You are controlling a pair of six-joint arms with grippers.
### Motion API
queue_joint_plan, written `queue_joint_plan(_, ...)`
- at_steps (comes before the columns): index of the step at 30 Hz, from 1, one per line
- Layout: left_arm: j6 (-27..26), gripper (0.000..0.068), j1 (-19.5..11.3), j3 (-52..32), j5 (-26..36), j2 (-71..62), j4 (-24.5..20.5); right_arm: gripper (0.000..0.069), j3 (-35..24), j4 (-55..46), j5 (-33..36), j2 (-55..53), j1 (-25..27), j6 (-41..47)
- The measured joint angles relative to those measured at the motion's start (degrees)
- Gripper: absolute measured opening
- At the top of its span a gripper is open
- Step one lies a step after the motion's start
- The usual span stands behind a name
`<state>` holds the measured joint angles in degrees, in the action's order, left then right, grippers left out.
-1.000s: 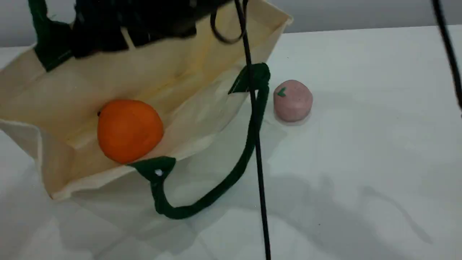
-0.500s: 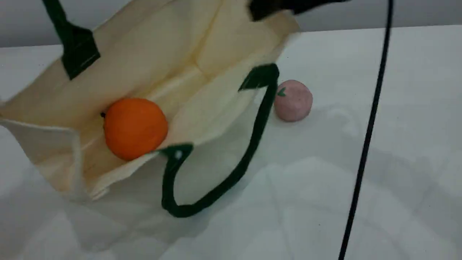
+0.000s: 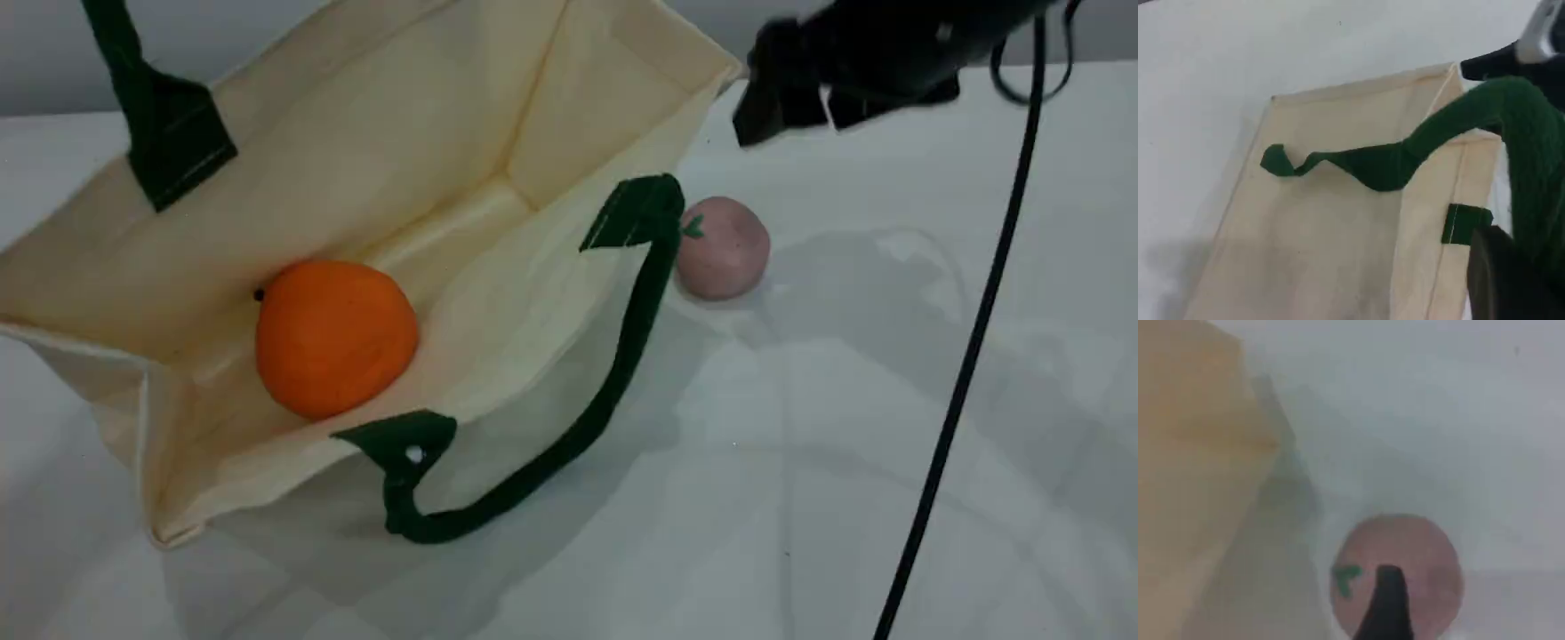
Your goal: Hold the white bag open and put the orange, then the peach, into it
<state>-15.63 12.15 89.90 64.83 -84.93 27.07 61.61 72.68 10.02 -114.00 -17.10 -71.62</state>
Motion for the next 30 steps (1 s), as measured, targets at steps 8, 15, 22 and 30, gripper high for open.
queue_joint_plan(8, 0.13, 0.0067, 0.00, 0.00, 0.45, 0.14, 0.05, 0.0568, 4.26, 2.56, 3.42, -5.03, -0.06, -0.95)
queue_joint_plan(15, 1.14, 0.0067, 0.00, 0.00, -0.27, 0.48, -0.28, 0.0568, 6.72, 3.80, 5.57, -8.77, -0.11, -2.31)
queue_joint_plan(22, 1.36, 0.0067, -0.04, 0.00, -0.22, 0.48, 0.00, 0.0568, 6.85, 4.98, 6.51, -10.28, -0.11, -2.44)
queue_joint_plan(30, 1.62, 0.0067, -0.04, 0.00, -0.22, 0.48, 0.07, 0.0568, 6.85, 5.55, 5.25, -10.28, -1.72, -5.94)
